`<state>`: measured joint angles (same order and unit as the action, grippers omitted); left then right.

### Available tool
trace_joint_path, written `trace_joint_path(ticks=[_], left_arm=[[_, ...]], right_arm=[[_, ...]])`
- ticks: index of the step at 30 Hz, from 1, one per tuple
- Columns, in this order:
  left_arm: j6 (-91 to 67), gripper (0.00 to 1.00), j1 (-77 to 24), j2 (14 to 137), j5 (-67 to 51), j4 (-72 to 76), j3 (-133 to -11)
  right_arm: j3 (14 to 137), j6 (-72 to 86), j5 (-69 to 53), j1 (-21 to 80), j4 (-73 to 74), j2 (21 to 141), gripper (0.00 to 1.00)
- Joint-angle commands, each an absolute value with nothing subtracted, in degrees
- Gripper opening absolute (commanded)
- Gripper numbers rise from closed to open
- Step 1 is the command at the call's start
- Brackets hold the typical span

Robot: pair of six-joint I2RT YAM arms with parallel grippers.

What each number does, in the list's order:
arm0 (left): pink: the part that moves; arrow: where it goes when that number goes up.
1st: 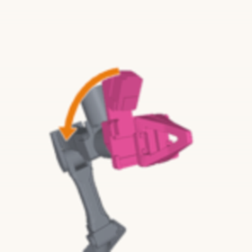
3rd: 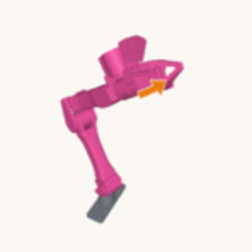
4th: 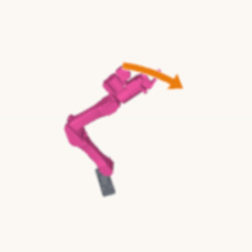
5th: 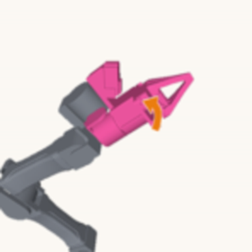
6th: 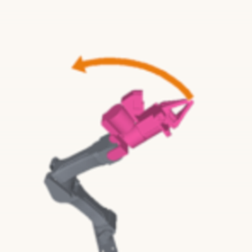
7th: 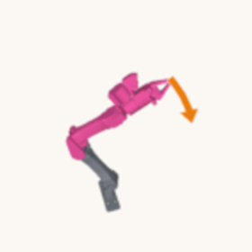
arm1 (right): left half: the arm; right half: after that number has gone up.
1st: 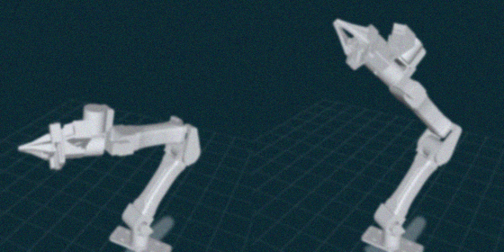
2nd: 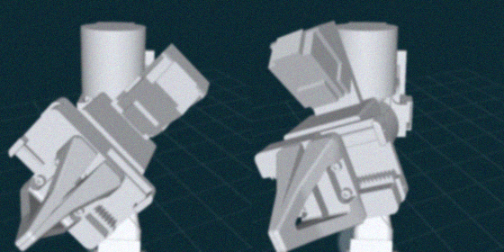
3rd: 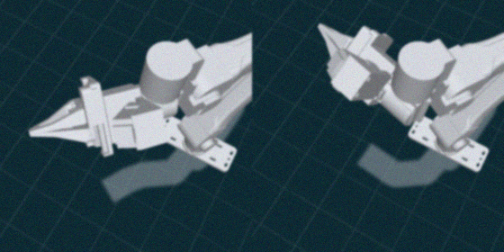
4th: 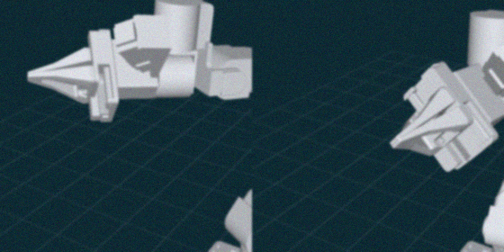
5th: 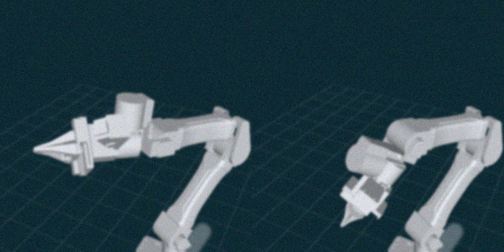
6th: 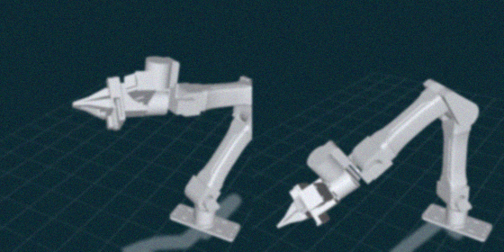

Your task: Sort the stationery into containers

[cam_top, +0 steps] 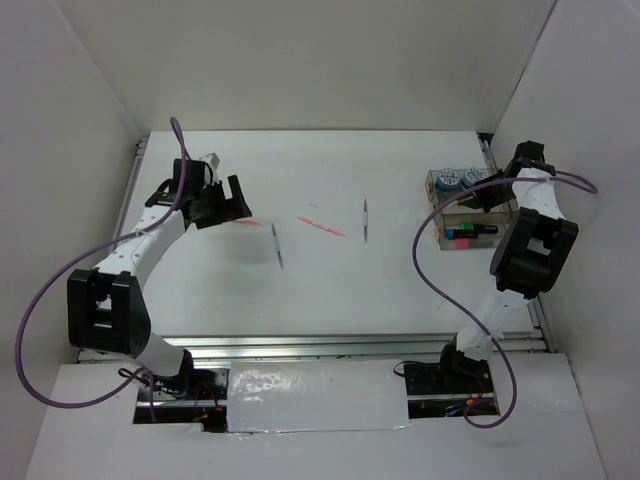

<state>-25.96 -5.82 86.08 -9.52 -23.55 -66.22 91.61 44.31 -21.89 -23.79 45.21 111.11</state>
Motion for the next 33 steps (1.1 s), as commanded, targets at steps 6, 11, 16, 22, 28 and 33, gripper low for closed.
trace_joint_path(ticks=[6, 11, 16, 22, 28, 33], left_arm=[[-26.7, 0.99, -6.2, 86.7, -9.6, -22.2, -67.2], [-26.9, 0.99, -6.1, 86.8, -9.8, -22.1, -67.5], [-26.5, 0.99, -6.1, 85.4, -10.0, -21.3, -66.5], [-25.5, 0.99, -6.2, 82.4, -9.6, -20.8, -65.6], [-22.9, 0.99, -6.3, 80.2, -7.0, -22.8, -65.9], [-20.8, 0.99, -6.2, 78.1, -8.8, -22.9, -65.1]], right_arm=[[93.5, 48.3, -22.1, -24.6, 42.2, 113.8, 0.33], [93.9, 47.8, -22.0, -24.3, 41.9, 114.1, 0.50], [94.7, 40.8, -27.0, -22.0, 41.2, 110.8, 0.39], [94.8, 19.0, -11.0, -1.7, 39.4, 100.6, 0.32], [100.1, 4.5, 8.8, 16.4, 45.4, 106.1, 0.40], [109.8, 2.8, 6.9, 16.4, 53.7, 120.1, 0.41]])
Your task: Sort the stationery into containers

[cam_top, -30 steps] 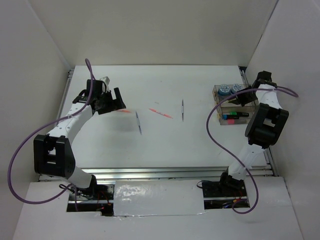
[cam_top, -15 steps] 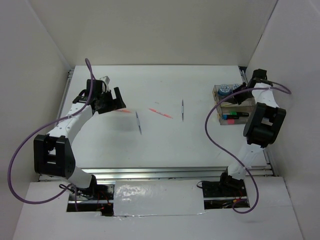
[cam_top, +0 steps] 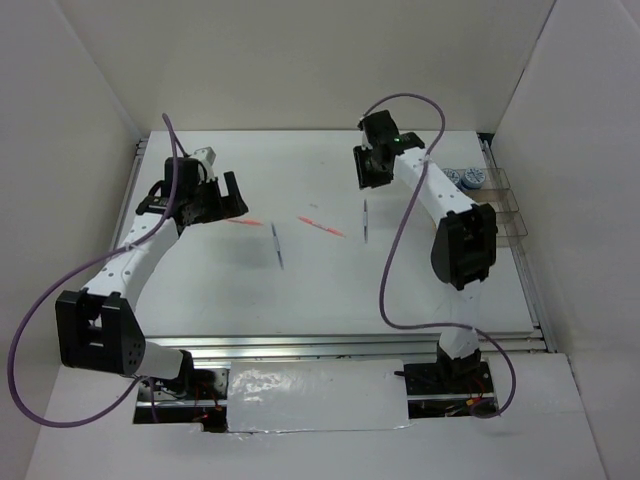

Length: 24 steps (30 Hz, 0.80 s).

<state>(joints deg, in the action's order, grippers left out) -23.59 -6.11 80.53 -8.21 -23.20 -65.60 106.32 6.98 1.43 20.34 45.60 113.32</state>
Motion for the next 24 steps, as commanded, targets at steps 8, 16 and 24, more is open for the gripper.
trace_joint_path(ticks=[8, 16, 24], left_arm=[[-18.6, 0.99, -6.2, 78.3, -10.5, -23.7, -65.4], [-18.9, 0.99, -6.0, 80.2, -11.8, -23.6, -65.9], [-19.2, 0.99, -6.1, 81.0, -12.4, -23.8, -66.2]], right_arm=[[116.2, 1.8, 3.0, 15.8, 57.7, 130.4, 0.42], [115.9, 1.7, 0.3, 15.8, 56.7, 129.6, 0.52], [115.8, 2.4, -6.1, 16.2, 56.7, 129.7, 0.56]])
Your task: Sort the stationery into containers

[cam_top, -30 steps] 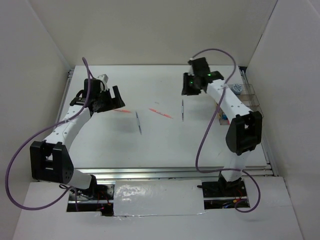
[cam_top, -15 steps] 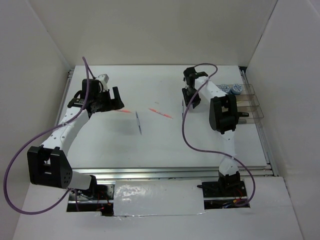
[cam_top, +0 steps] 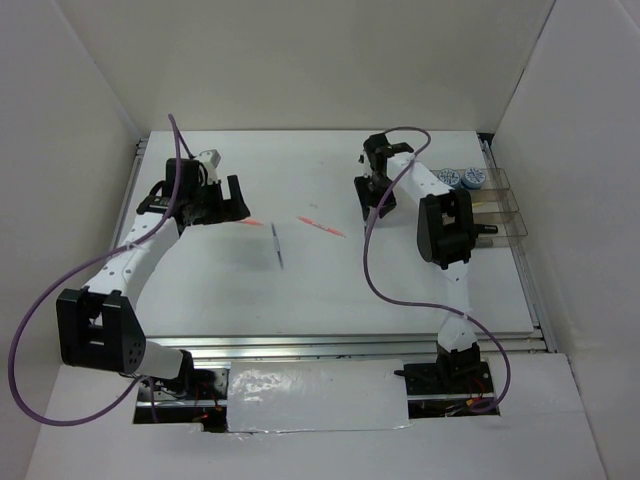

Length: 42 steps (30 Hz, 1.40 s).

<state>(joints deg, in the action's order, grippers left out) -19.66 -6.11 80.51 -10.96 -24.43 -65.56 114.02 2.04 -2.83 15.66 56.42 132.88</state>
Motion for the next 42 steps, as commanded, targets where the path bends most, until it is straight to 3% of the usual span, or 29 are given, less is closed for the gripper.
trace_joint_path(ticks=[1, 6, 11, 25, 28, 29, 30, 35, 42], left_arm=[[-19.2, 0.99, -6.1, 81.0, -12.4, -23.9, -66.2], [-19.3, 0.99, -6.0, 81.0, -12.2, -24.1, -66.4], [-19.4, 0.99, -5.9, 81.4, -12.3, -24.1, -66.4], [-19.5, 0.99, -5.8, 80.6, -11.9, -24.5, -66.2], [-19.8, 0.99, -5.7, 80.7, -12.0, -24.6, -66.3], [-19.7, 0.99, -5.8, 80.7, -12.0, -24.6, -66.3], [-19.7, 0.99, -5.8, 80.9, -12.2, -24.7, -66.3], [-19.3, 0.99, -5.7, 80.0, -12.7, -24.8, -66.3], [-18.2, 0.99, -5.8, 78.8, -18.2, -22.1, -64.7]], right_arm=[[115.8, 2.8, -6.4, 16.2, 56.7, 130.0, 0.56], [117.2, 3.4, -5.8, 16.3, 57.6, 132.4, 0.50], [118.6, 2.2, -3.6, 16.9, 57.9, 133.9, 0.37], [118.9, 2.1, -6.2, 16.7, 60.6, 137.8, 0.36], [118.2, 2.0, -6.2, 16.6, 60.6, 138.3, 0.26], [118.1, 1.8, -6.4, 16.4, 60.9, 138.3, 0.07], [118.0, 0.8, -6.5, 16.4, 61.4, 138.1, 0.00], [114.9, -6.0, -6.3, 15.2, 61.2, 130.4, 0.00], [105.9, -25.5, -1.1, 11.9, 53.5, 107.9, 0.00]])
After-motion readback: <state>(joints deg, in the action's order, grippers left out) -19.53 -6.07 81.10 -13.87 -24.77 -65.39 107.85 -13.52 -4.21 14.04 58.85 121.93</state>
